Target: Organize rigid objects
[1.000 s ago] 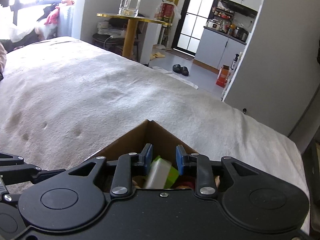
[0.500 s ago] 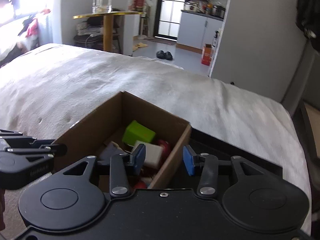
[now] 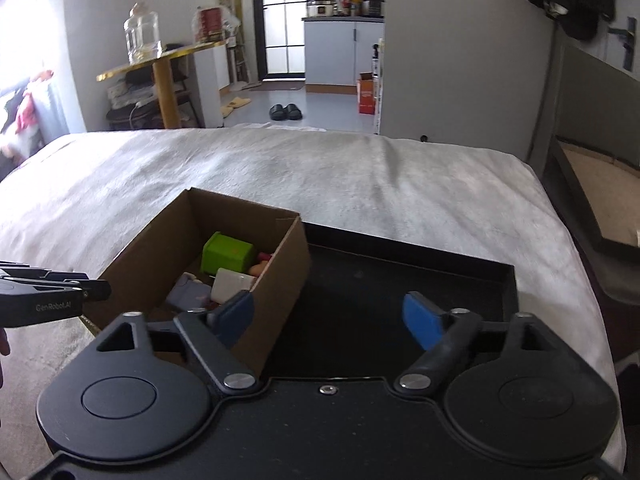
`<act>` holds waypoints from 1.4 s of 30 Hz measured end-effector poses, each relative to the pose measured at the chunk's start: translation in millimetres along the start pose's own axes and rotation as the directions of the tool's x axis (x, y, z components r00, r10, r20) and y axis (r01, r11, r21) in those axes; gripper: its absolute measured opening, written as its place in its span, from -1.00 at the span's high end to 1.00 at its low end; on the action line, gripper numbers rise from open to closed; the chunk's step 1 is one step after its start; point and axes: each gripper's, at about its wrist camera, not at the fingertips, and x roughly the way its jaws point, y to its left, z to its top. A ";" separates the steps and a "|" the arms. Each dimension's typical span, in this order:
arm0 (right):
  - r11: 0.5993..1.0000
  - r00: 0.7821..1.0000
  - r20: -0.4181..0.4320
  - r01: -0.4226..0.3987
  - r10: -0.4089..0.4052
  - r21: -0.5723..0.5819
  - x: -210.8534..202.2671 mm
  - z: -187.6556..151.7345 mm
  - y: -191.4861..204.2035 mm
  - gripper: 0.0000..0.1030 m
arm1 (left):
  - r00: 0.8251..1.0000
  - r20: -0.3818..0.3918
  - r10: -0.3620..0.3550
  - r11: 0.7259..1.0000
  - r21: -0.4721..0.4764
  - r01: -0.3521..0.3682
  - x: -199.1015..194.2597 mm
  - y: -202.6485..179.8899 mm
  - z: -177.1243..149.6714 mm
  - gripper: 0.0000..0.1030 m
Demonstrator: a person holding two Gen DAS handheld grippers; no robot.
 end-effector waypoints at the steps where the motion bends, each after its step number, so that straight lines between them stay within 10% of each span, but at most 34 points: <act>1: 1.000 1.000 -0.002 -0.001 0.001 0.012 -2.7 -1.2 -3.5 -0.64 | 1.000 0.002 0.005 1.000 0.010 -0.005 -3.4 -2.0 1.2 -0.04; 8: 0.996 1.000 -0.003 -0.015 0.015 0.088 -20.5 -5.0 -22.0 -0.82 | 1.000 0.011 -0.027 0.996 0.083 0.026 -28.3 -11.5 8.5 -0.56; 42: 0.980 0.993 0.110 -0.057 0.036 0.189 -136.2 -17.4 -56.8 -1.00 | 0.975 0.101 -0.199 0.974 0.127 0.185 -146.7 8.6 5.6 -0.86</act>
